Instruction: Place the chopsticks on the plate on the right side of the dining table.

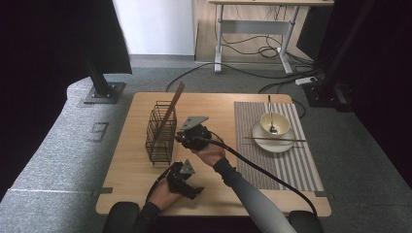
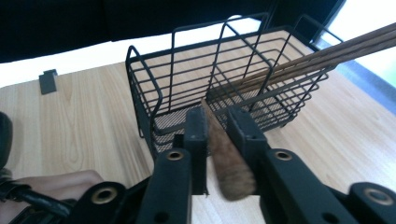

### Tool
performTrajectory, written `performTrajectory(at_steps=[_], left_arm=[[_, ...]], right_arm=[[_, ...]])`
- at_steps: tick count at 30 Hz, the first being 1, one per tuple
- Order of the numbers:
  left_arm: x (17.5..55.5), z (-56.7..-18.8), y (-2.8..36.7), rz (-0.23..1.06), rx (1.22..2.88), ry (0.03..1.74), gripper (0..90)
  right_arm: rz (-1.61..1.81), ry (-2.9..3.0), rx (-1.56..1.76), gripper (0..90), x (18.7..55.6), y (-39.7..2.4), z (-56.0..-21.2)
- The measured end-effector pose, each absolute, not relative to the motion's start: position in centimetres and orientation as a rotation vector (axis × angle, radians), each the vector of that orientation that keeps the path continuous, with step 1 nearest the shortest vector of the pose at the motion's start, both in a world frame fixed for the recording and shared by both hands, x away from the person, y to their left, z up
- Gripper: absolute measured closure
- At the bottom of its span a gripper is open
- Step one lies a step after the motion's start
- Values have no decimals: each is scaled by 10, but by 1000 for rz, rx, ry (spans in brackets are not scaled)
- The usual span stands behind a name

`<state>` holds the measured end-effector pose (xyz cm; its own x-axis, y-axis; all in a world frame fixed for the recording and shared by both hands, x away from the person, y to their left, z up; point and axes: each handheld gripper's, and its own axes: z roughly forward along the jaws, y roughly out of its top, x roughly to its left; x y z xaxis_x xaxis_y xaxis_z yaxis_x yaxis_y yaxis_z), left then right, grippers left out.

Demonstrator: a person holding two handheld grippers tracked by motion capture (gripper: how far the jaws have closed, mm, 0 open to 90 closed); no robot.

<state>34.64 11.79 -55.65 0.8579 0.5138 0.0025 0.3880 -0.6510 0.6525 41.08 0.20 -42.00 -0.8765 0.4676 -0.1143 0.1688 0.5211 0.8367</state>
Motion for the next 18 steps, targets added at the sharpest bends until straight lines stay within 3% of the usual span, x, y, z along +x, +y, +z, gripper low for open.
performTrajectory(at_steps=[3,18], left_arm=[[346,-557,118,244,2352,655,0],[346,-557,118,242,2352,660,0]], right_arm=[[1307,2427,528,830,411,2,-418],[1391,2475,554,834,411,-13,-399]])
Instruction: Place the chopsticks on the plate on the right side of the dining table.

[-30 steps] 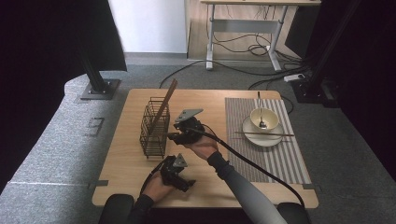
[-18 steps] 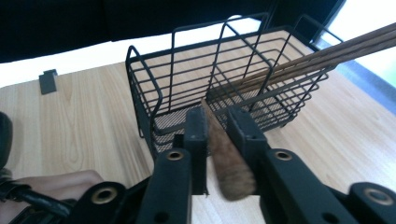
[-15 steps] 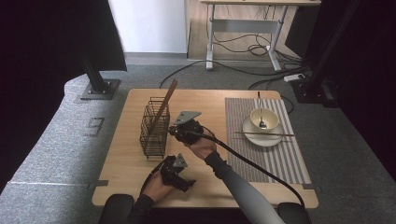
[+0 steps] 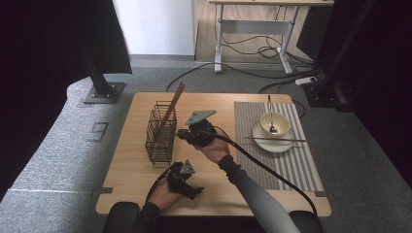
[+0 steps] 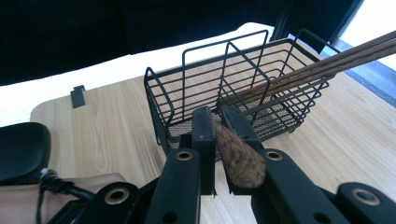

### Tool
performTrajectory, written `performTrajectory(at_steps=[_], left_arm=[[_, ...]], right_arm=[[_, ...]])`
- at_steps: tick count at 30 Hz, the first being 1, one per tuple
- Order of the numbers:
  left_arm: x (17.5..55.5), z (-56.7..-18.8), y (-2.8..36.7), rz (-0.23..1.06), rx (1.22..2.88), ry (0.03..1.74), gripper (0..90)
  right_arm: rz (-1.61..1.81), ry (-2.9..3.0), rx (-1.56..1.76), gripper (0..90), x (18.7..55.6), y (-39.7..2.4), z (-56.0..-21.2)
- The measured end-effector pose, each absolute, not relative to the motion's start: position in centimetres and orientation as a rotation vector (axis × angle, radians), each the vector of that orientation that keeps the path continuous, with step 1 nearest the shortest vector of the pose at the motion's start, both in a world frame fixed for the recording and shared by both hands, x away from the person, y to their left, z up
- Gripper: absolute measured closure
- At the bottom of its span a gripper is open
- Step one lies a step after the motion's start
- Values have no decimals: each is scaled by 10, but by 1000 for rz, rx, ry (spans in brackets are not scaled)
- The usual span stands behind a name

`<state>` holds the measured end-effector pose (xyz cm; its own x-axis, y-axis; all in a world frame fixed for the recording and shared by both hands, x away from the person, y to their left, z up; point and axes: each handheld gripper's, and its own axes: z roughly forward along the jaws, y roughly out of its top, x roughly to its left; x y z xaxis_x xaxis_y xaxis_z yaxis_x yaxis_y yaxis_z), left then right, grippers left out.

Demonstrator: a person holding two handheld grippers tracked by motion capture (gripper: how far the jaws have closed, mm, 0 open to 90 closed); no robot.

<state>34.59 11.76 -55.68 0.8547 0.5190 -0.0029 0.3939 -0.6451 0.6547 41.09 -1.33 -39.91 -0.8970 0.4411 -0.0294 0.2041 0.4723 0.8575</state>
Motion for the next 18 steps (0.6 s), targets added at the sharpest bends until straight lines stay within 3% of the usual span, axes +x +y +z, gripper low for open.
performTrajectory(at_steps=[18], left_arm=[[346,-557,117,247,2355,658,0]], right_arm=[[1425,2464,540,834,399,-42,-361]])
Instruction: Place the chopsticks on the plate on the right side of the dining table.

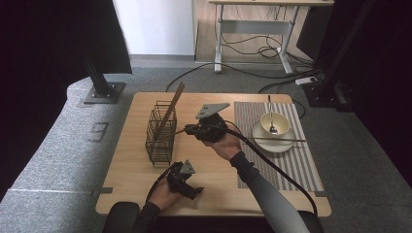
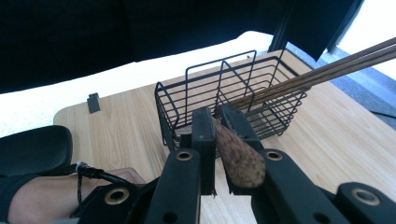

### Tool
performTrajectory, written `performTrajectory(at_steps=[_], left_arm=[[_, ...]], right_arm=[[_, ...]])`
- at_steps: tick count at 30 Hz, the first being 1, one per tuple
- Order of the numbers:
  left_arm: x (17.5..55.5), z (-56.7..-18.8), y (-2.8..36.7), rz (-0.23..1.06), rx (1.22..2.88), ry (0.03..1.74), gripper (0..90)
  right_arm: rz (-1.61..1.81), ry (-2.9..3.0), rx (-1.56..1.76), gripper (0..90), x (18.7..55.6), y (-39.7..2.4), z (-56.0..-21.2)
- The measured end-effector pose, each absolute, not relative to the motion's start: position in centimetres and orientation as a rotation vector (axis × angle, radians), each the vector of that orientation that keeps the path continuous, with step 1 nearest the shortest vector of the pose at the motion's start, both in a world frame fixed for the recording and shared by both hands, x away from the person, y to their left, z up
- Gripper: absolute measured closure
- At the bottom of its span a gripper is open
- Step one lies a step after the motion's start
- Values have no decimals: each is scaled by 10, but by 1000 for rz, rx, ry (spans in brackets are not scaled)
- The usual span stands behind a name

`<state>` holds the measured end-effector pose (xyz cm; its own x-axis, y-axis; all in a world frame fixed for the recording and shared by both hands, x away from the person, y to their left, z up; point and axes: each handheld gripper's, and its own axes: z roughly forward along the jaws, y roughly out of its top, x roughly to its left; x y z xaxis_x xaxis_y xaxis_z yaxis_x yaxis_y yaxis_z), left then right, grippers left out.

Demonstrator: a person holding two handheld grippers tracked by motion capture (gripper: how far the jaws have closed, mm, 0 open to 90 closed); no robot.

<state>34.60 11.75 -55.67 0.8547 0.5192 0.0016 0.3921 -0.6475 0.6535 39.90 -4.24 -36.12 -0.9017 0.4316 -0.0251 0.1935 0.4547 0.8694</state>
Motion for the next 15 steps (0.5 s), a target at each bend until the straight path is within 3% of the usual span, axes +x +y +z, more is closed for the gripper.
performTrajectory(at_steps=[15], left_arm=[[346,-557,117,244,2350,660,0]], right_arm=[[1436,2394,561,834,390,-78,-331]])
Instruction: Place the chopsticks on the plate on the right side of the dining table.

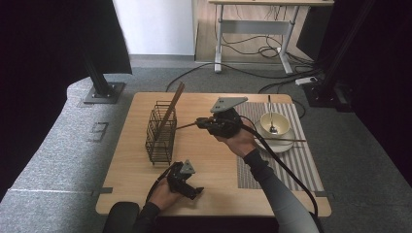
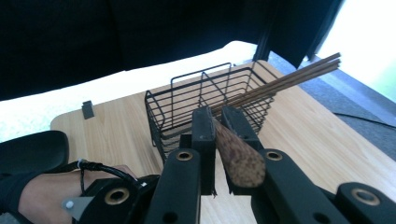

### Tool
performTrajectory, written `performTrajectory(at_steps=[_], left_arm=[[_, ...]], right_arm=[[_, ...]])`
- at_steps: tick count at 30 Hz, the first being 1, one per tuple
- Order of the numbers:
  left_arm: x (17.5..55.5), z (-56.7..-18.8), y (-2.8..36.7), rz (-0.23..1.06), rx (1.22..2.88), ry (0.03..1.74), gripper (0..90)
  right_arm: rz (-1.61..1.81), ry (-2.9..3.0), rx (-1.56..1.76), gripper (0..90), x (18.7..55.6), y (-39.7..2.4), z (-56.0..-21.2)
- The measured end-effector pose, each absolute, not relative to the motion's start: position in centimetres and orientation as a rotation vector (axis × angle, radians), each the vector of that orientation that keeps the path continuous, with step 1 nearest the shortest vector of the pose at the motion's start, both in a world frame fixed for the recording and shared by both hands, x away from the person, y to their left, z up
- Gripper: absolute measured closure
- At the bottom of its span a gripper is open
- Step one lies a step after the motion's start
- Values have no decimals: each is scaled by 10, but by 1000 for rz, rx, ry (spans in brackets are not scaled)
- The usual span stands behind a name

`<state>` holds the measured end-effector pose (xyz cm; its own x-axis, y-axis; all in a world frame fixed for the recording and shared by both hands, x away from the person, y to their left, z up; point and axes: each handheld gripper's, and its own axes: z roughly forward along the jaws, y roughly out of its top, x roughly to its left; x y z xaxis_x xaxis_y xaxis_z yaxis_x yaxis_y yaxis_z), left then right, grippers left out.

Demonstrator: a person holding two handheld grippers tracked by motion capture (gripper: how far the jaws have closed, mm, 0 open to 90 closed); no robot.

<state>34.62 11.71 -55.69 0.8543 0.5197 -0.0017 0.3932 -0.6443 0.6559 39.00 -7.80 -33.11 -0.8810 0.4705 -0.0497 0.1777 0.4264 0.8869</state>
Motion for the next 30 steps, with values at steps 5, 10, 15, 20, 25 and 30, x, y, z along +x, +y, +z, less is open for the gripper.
performTrajectory(at_steps=[5,10,15,20,25,30], left_arm=[[346,-557,117,244,2350,659,0],[346,-557,117,245,2349,659,0],[346,-557,117,243,2350,658,0],[346,-557,117,243,2348,660,0],[346,-557,117,243,2349,659,0],[346,-557,117,244,2349,657,0]], right_arm=[[1446,2358,583,834,387,-95,-322],[1435,2330,598,835,383,-110,-314],[1420,2321,600,835,379,-122,-314],[1405,2319,623,835,376,-134,-325],[1421,2310,638,835,373,-146,-339],[1413,2301,654,835,370,-154,-354]])
